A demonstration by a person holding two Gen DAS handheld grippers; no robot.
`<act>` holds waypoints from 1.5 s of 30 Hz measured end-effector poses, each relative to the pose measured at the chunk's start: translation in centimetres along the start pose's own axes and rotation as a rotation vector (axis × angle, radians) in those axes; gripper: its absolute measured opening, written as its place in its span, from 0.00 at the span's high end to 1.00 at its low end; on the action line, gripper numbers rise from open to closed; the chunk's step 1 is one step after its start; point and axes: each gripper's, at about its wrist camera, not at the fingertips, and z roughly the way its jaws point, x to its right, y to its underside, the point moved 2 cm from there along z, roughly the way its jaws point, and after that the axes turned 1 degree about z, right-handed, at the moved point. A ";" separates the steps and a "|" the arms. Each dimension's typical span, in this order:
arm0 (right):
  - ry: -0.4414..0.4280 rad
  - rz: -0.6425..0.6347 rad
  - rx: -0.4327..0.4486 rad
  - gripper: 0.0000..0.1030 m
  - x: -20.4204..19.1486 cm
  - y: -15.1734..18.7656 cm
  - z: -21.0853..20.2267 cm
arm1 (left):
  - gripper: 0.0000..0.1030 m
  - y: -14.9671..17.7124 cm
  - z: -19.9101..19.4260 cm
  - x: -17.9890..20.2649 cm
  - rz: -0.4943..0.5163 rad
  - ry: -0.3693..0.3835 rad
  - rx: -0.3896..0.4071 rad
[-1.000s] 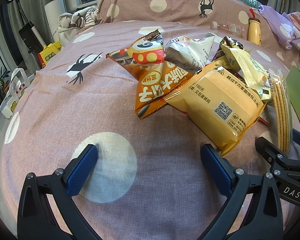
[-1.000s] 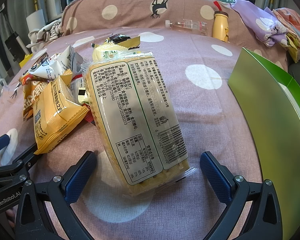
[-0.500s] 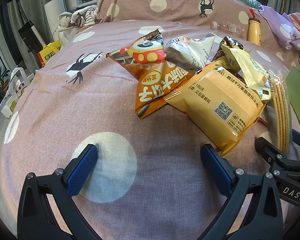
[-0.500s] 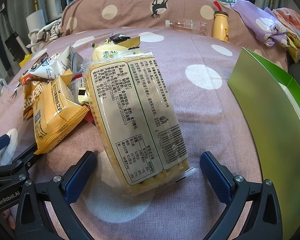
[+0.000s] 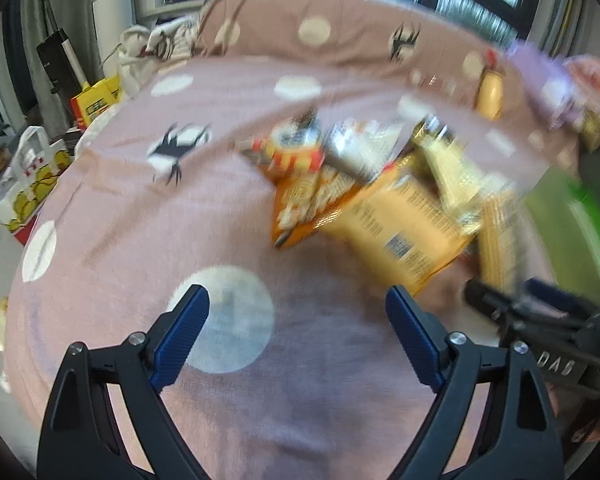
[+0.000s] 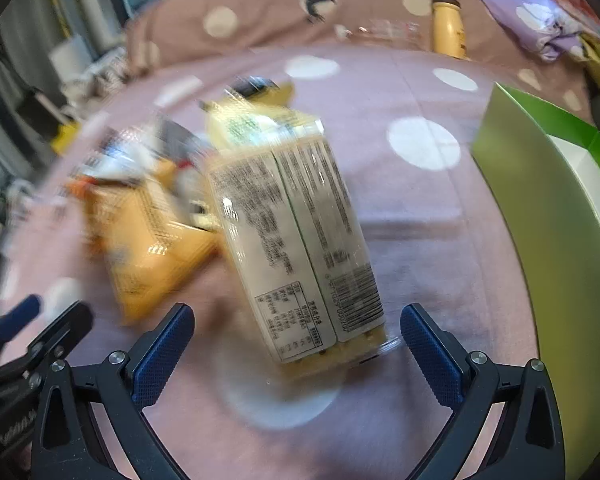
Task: Organize snacks
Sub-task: 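Move the right tool to the clear biscuit-stick bag and open its fingers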
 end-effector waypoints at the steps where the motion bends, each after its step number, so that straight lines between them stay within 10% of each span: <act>1: -0.021 -0.002 0.018 0.00 -0.2 -0.2 -0.8 | 0.13 -0.4 -0.5 0.1 -0.004 0.021 0.009; 9: -0.179 0.129 0.088 0.01 1.4 -3.1 -4.6 | 0.13 -4.8 -1.3 2.0 -0.037 0.118 -0.018; 27: -0.322 0.265 -0.103 0.23 4.5 -3.3 0.9 | 0.82 -1.3 3.4 12.3 0.156 0.316 -0.160; 37: -0.297 0.293 -0.059 0.43 5.8 -2.5 -0.5 | 0.85 -1.3 1.4 14.6 0.233 0.246 -0.034; 45: -0.400 0.292 0.102 0.52 6.4 -2.8 -6.4 | 1.00 -2.2 -2.9 17.4 0.273 0.367 0.081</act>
